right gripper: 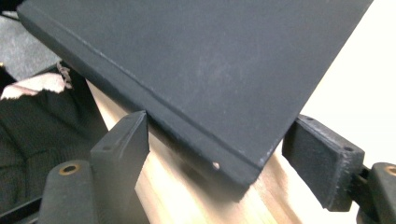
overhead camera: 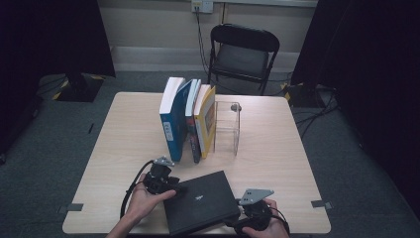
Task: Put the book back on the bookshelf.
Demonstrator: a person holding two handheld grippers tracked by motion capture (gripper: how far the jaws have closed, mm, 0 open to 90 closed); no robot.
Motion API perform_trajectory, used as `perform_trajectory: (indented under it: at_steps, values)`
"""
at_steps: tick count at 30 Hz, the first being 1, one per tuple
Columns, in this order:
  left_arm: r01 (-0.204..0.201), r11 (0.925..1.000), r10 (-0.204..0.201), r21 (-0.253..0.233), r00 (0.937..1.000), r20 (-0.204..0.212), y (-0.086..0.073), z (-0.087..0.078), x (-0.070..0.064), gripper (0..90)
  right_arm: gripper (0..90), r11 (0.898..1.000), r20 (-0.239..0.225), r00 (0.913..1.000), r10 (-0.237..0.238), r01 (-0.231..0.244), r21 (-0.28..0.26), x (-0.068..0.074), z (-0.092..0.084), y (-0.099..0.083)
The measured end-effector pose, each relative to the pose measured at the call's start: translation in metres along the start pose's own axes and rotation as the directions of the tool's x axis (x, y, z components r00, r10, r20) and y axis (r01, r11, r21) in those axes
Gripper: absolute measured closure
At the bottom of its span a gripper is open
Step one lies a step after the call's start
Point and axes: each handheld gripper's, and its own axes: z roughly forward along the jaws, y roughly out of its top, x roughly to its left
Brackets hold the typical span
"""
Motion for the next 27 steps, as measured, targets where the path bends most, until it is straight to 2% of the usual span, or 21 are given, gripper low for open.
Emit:
perform_trajectory:
  at_steps: [3, 4, 7, 11, 12, 15, 16, 18, 20, 21, 24, 27]
  values:
    - [0.008, 1.0000, -0.008, -0.003, 1.0000, 0.002, -0.003, -0.001, 0.000, 47.5, 25.3, 1.000, 0.000, 1.0000, 0.001, -0.001, 0.007, 0.000, -0.001, 0.000]
    - [0.011, 0.9999, -0.011, -0.004, 0.9999, 0.003, -0.007, -0.004, -0.002, 47.6, 28.3, 1.000, 0.016, 0.9998, -0.007, 0.007, 0.004, -0.001, -0.003, 0.000]
    - [0.007, 0.9999, -0.007, 0.013, 0.9998, 0.017, -0.015, -0.009, -0.006, 47.7, 32.1, 1.000, 0.041, 0.9991, 0.009, -0.009, -0.006, -0.005, -0.005, 0.000]
    - [-0.002, 0.9992, 0.001, 0.040, 0.9990, 0.046, -0.026, -0.017, -0.011, 48.4, 34.6, 0.999, 0.118, 0.9925, 0.034, -0.032, -0.018, -0.013, -0.005, 0.003]
    - [0.006, 0.9994, -0.007, 0.035, 0.9990, 0.043, -0.027, -0.018, -0.011, 48.7, 34.6, 0.999, 0.132, 0.9904, 0.040, -0.037, -0.022, -0.014, -0.005, 0.004]
    - [0.012, 0.9998, -0.013, 0.015, 0.9993, 0.035, -0.027, -0.017, -0.011, 49.9, 34.3, 0.998, 0.131, 0.9899, 0.054, -0.050, -0.029, -0.016, -0.004, 0.004]
    - [0.015, 0.9999, -0.015, -0.001, 0.9995, 0.029, -0.023, -0.013, -0.011, 52.4, 33.5, 0.997, 0.122, 0.9900, 0.071, -0.068, -0.031, -0.017, -0.004, 0.003]
    - [-0.002, 1.0000, 0.002, -0.007, 0.9998, 0.020, -0.017, -0.008, -0.012, 51.4, 33.0, 0.996, 0.115, 0.9899, 0.083, -0.080, -0.033, -0.018, -0.003, 0.003]
    - [0.003, 0.9999, -0.003, -0.010, 0.9996, 0.029, -0.012, -0.002, -0.011, 51.1, 32.3, 0.996, 0.109, 0.9899, 0.090, -0.087, -0.032, -0.019, -0.003, 0.002]
    - [0.002, 0.9999, -0.001, -0.015, 0.9997, 0.024, -0.009, 0.000, -0.012, 50.7, 28.2, 0.995, 0.110, 0.9889, 0.100, -0.098, -0.021, -0.020, -0.002, 0.002]
    - [-0.005, 1.0000, 0.005, 0.002, 1.0000, 0.000, -0.008, -0.001, -0.016, 50.3, 23.7, 0.994, 0.112, 0.9874, 0.112, -0.111, -0.016, -0.022, -0.001, 0.002]
    - [0.000, 0.9999, 0.000, 0.016, 1.0000, 0.006, -0.010, -0.003, -0.017, 49.7, 26.7, 0.993, 0.105, 0.9877, 0.116, -0.115, -0.015, -0.023, 0.000, 0.002]
